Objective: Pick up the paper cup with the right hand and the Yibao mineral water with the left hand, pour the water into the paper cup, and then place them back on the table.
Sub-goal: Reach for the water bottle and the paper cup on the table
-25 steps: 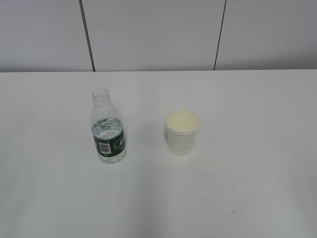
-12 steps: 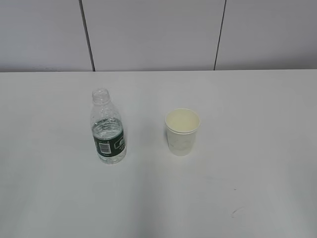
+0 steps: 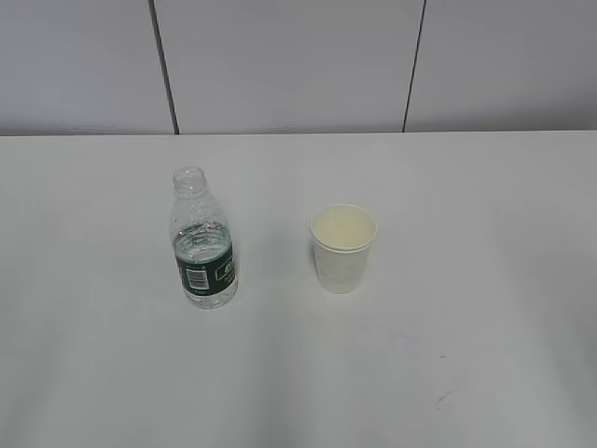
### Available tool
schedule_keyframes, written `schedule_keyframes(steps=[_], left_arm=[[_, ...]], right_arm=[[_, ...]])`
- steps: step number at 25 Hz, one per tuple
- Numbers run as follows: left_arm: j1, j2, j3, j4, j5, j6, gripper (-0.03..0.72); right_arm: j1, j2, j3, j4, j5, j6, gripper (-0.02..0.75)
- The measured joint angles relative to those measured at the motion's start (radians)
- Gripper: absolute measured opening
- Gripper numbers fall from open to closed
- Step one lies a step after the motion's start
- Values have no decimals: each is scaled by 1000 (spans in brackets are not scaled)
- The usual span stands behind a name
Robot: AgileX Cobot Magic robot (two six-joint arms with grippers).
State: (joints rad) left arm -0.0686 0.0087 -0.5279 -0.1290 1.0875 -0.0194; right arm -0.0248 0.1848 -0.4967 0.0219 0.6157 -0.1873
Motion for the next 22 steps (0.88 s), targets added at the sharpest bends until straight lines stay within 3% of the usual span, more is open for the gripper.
schedule_keyframes(steps=[6, 10, 15, 22], left_arm=[[0, 0, -14, -15, -68, 42, 554], [-20, 33, 16, -21, -337, 72, 546], [-23, 160, 133, -94, -669, 214, 515], [-23, 429, 226, -144, -1045, 245, 483]], right_arm=[[29, 226, 8, 41, -230, -23, 592], [78, 353, 8, 41, -366, -40, 592], [138, 503, 9, -5, -531, -42, 592], [140, 737, 10, -37, -764, -7, 592]])
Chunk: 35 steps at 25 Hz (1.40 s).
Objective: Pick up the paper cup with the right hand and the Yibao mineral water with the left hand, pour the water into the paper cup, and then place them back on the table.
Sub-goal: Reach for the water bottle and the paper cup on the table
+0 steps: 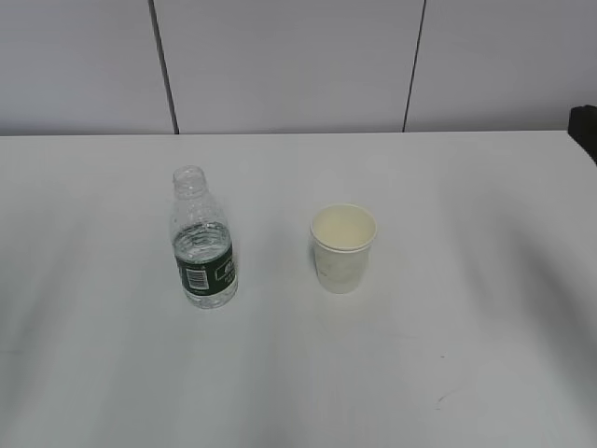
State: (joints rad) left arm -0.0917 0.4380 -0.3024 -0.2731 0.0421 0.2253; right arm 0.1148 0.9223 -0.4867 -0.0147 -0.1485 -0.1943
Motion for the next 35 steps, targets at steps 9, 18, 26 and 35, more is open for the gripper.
schedule_keyframes(steps=[9, 18, 26, 35], left_arm=[[-153, 303, 6, 13, -272, 2, 481], [-321, 733, 46, 24, -702, 3, 481], [-338, 1182, 43, 226, -1026, -93, 481], [-338, 1402, 37, 319, -1178, -183, 481]], right_arm=[[0, 272, 2, -126, -287, 102, 592], [0, 510, 2, -296, -516, 153, 591], [0, 734, -2, -415, -689, 182, 588], [0, 947, -9, -452, -926, 184, 587]])
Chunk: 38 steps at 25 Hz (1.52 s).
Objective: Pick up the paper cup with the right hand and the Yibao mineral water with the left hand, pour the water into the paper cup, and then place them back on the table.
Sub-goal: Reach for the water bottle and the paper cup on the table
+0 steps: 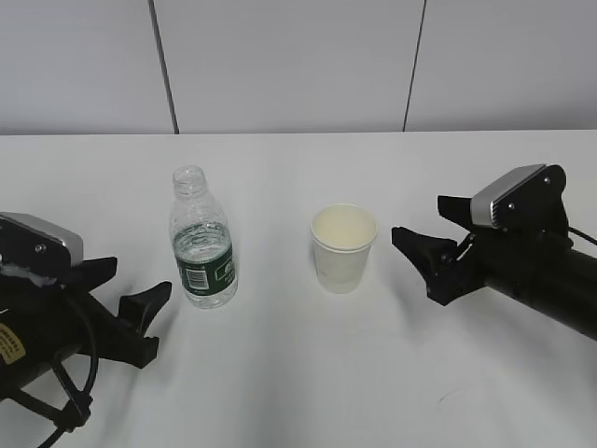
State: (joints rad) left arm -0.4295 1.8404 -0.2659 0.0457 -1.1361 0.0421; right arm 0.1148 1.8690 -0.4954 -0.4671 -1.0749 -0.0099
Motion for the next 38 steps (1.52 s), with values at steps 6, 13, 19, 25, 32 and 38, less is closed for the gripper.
schedule_keyframes(steps=[6, 13, 19, 25, 32, 38], left_arm=[[0, 1, 0, 43, -4, -11, 481], [0, 3, 0, 49, -4, -14, 481], [0, 3, 0, 52, -5, -14, 481], [0, 3, 0, 52, -5, -14, 481], [0, 3, 0, 59, -5, -14, 481], [0, 3, 0, 61, -5, -17, 481]], right_arm=[[0, 101, -2, -97, -58, 0, 587], [0, 201, -34, -118, -65, 0, 587], [0, 280, -119, -158, -67, 24, 624], [2, 339, -194, -237, -70, 70, 642], [9, 374, -266, -275, -70, 104, 642], [58, 405, -316, -280, -70, 111, 642]])
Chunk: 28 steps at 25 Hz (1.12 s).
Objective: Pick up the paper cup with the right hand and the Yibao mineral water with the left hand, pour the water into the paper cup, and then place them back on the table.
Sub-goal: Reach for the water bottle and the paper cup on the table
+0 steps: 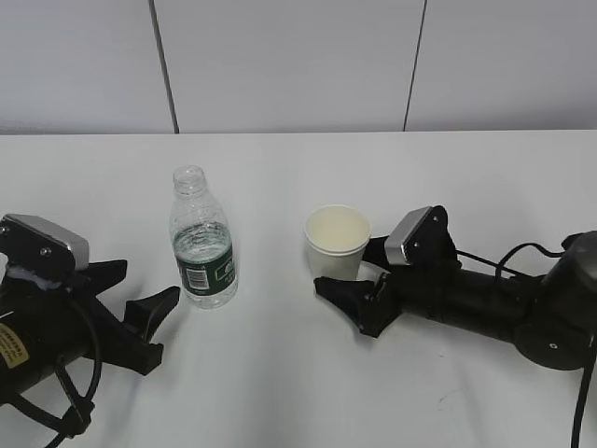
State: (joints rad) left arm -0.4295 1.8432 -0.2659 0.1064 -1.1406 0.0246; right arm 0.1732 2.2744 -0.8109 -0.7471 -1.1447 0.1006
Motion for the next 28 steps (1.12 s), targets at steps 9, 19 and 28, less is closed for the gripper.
schedule_keyframes(steps=[9, 19, 28], left_arm=[[0, 0, 0, 12, 0, -25, 481], [0, 50, -25, 68, -3, -25, 489], [0, 100, -120, 91, 0, -50, 586]], right_arm=[[10, 0, -60, 8, 0, 2, 637], [10, 2, -62, 6, 0, 2, 547], [10, 2, -62, 6, 0, 2, 543]])
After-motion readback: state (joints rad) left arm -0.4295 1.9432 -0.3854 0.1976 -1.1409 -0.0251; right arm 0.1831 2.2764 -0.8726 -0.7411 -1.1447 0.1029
